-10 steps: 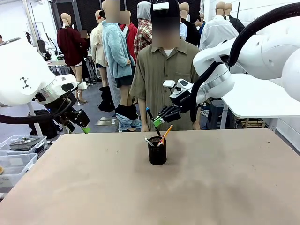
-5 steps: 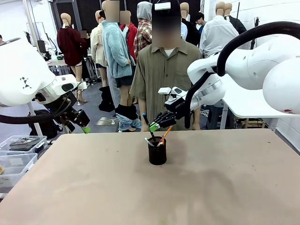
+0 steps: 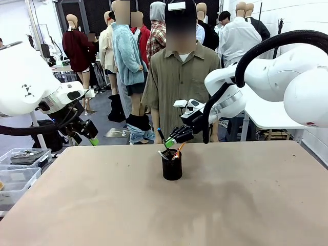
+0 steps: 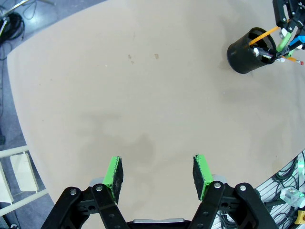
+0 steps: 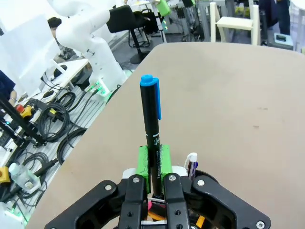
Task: Place the pens into the pen holder.
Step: Pick up a writing instrument from the table and place it into the Pen holder.
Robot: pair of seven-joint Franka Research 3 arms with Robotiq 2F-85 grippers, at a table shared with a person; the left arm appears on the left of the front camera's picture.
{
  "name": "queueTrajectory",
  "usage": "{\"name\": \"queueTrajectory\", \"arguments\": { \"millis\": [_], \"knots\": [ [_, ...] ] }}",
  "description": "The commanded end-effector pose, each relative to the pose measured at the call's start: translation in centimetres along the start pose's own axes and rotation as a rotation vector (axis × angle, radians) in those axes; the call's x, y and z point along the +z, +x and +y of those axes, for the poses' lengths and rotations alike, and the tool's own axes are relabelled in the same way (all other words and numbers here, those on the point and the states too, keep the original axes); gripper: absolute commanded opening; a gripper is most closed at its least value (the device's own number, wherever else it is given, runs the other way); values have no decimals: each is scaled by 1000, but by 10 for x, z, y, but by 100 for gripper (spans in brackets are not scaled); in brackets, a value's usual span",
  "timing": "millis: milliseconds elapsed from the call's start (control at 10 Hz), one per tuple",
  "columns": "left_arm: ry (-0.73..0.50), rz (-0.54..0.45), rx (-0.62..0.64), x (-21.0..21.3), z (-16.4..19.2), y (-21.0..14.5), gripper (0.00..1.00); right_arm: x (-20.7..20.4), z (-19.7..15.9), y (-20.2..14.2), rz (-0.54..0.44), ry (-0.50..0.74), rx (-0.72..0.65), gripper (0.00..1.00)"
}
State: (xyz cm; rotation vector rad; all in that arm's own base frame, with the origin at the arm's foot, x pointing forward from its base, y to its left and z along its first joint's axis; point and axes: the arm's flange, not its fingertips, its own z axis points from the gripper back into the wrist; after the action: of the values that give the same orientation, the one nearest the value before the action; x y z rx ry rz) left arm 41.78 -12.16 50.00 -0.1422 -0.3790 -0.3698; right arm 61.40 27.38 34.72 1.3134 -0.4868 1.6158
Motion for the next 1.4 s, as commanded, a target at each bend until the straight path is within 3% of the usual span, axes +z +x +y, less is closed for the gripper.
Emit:
{"name": "queueTrajectory", "arguments": {
  "millis": [0,500,800,1300],
  "knots": [
    [18,-2,2,1,-1,1,77,4,-5,2,29,9,-17,9],
    [18,-2,2,1,-1,1,77,9,9,8,67,-12,32,100],
    [18,-2,2,1,-1,1,77,31,54,23,128,-113,35,100],
    [18,-2,2,1,-1,1,77,116,155,21,205,-387,-202,100]
  ]
}}
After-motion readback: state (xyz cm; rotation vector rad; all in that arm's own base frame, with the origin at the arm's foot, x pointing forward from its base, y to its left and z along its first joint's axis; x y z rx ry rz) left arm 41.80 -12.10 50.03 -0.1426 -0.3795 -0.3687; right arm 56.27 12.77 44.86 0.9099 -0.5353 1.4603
